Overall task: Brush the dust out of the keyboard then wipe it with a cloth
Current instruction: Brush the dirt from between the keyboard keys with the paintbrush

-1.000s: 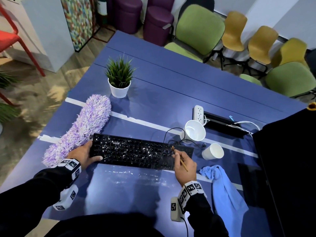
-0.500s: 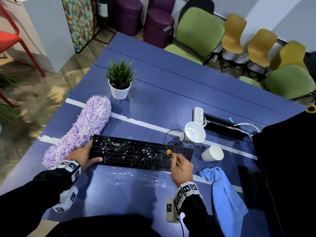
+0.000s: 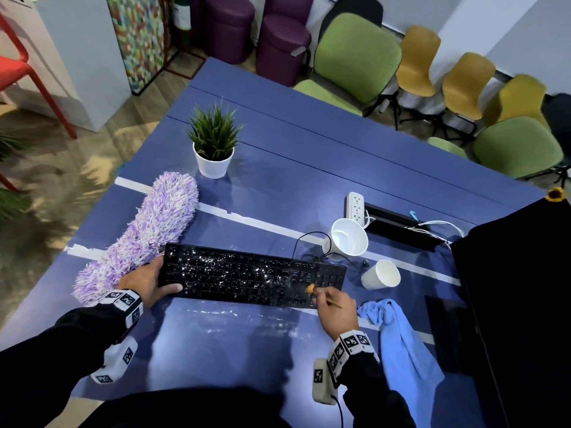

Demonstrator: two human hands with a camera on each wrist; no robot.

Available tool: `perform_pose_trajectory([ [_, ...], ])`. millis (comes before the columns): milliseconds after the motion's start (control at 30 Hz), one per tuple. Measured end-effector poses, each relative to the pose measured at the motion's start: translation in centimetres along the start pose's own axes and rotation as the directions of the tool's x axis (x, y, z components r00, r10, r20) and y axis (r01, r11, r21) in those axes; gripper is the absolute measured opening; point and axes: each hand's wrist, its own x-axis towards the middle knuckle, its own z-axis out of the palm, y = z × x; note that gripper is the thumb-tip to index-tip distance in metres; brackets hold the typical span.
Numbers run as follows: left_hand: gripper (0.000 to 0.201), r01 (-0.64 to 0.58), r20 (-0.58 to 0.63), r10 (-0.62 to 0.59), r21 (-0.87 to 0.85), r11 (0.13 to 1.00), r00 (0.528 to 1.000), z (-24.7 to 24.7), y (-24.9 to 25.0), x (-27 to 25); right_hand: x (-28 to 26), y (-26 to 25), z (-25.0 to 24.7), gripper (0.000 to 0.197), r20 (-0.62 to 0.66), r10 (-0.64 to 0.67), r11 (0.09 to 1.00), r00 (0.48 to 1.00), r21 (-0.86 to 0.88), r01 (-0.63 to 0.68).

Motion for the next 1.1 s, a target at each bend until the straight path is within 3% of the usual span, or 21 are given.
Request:
perform_pose_trajectory([
  [100, 0.081, -0.023, -0.021, 0.023, -0.009, 1.000, 1.000, 0.2, -0.1, -0.1, -0.6, 0.3, 0.1, 0.016, -0.189, -0.020, 0.993, 0.982, 0.113, 0.042],
  [133, 0.082, -0.023, -0.025, 0.023, -0.002, 1.000, 0.999, 0.1, -0.2, -0.1, -0.7, 0.2, 0.3, 0.016, -0.190, -0.017, 0.991, 0.982, 0.124, 0.041],
  [233, 0.083, -0.021, -0.022, 0.022, 0.018, 1.000, 1.000, 0.1, -0.2, -0.1, -0.8, -0.1, 0.7, 0.017, -0.032, -0.036, 0.994, 0.999, 0.102, 0.039],
  [367, 0.081, -0.013, -0.016, 0.014, 0.031, 0.999, 1.000, 0.1, 0.0, -0.1, -0.6, -0.3, 0.8, 0.017, -0.156, -0.024, 0.988, 0.987, 0.145, 0.047],
  [467, 0.082, -0.007, -0.005, 0.007, 0.041, 0.999, 1.000, 0.0, 0.0, -0.1, -0.6, -1.1, 1.4, 0.019, -0.005, -0.089, 0.986, 0.996, 0.140, 0.088],
  [500, 0.082, -0.009, -0.002, 0.010, 0.041, 0.999, 1.000, -0.1, 0.0, -0.1, -0.4, -1.4, 1.4, 0.019, -0.009, -0.091, 0.987, 0.996, 0.135, 0.091],
  [600, 0.081, -0.009, 0.002, 0.009, 0.035, 0.999, 1.000, -0.1, 0.2, -0.2, 0.4, -1.5, 1.2, 0.021, -0.224, 0.031, 0.989, 0.974, 0.148, 0.003],
  [667, 0.080, 0.001, 0.001, -0.001, 0.030, 1.000, 1.000, 0.0, 0.1, -0.2, 0.7, -1.8, 1.1, 0.023, -0.273, 0.052, 0.991, 0.961, 0.135, -0.015],
  [800, 0.081, -0.016, 0.005, 0.016, 0.009, 1.000, 1.000, -0.1, -0.1, -0.2, 0.6, -3.2, 1.7, 0.019, -0.020, -0.107, 0.983, 0.994, 0.150, 0.109],
  [833, 0.081, -0.018, 0.006, 0.018, 0.005, 1.000, 1.000, -0.1, -0.1, -0.2, 0.6, -3.4, 1.9, 0.019, -0.006, -0.123, 0.982, 0.992, 0.143, 0.122],
  [1000, 0.081, -0.031, 0.005, 0.031, -0.010, 0.999, 1.000, 0.0, -0.3, -0.4, 0.8, -3.6, 2.2, 0.020, -0.203, 0.004, 0.989, 0.979, 0.149, 0.026],
  [1100, 0.081, -0.039, 0.015, 0.040, -0.021, 0.999, 0.999, 0.0, -0.4, -0.4, 0.4, -4.8, 2.7, 0.019, -0.089, -0.062, 0.986, 0.994, 0.150, 0.075],
])
